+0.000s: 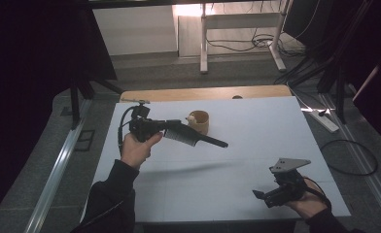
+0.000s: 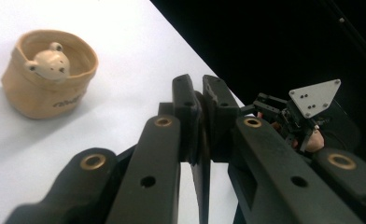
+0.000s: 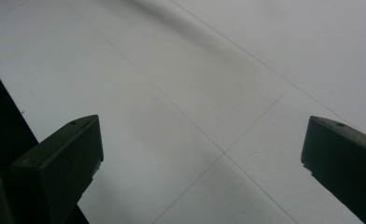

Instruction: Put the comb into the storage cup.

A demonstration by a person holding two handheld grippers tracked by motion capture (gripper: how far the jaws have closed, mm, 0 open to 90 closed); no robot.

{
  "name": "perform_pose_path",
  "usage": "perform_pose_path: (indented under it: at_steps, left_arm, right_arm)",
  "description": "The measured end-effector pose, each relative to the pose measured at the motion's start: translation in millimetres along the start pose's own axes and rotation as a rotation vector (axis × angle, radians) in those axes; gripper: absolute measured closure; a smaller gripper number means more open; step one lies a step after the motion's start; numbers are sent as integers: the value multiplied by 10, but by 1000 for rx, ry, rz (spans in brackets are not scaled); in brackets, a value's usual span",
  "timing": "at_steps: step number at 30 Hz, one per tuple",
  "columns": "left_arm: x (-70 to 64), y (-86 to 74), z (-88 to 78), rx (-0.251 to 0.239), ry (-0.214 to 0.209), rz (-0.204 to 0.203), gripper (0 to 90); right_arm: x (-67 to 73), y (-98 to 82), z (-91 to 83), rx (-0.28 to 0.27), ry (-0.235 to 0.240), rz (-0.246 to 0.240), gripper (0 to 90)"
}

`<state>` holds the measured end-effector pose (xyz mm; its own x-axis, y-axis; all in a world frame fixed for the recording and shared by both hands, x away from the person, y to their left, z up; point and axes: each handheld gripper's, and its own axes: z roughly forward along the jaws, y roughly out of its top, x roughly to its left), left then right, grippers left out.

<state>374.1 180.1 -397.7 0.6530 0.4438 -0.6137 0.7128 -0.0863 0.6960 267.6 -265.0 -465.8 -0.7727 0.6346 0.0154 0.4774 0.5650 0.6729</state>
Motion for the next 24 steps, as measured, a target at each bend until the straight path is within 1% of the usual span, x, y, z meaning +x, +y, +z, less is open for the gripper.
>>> perform_pose_path:
  at_steps: [7, 11, 14, 16, 23, 24]
  left_arm:
    - [33, 44, -49, -11, 11, -5, 836]
    - [50, 60, -87, -16, 19, -8, 836]
    - [60, 76, -129, -25, 23, -12, 836]
    - [65, 85, -152, -29, 26, -12, 836]
    - [73, 118, -220, -40, 39, -18, 836]
    - [75, 124, -224, -40, 41, -17, 836]
  right_arm:
    - [-47, -66, -71, -6, -30, 34, 0]
    - [-76, -118, -117, 1, -46, 52, 0]
    - [-103, -167, -151, 16, -69, 60, 0]
    - [-120, -193, -171, 16, -80, 69, 0]
    - [-162, -284, -267, 23, -123, 133, 0]
    - [-167, -296, -279, 24, -125, 136, 0]
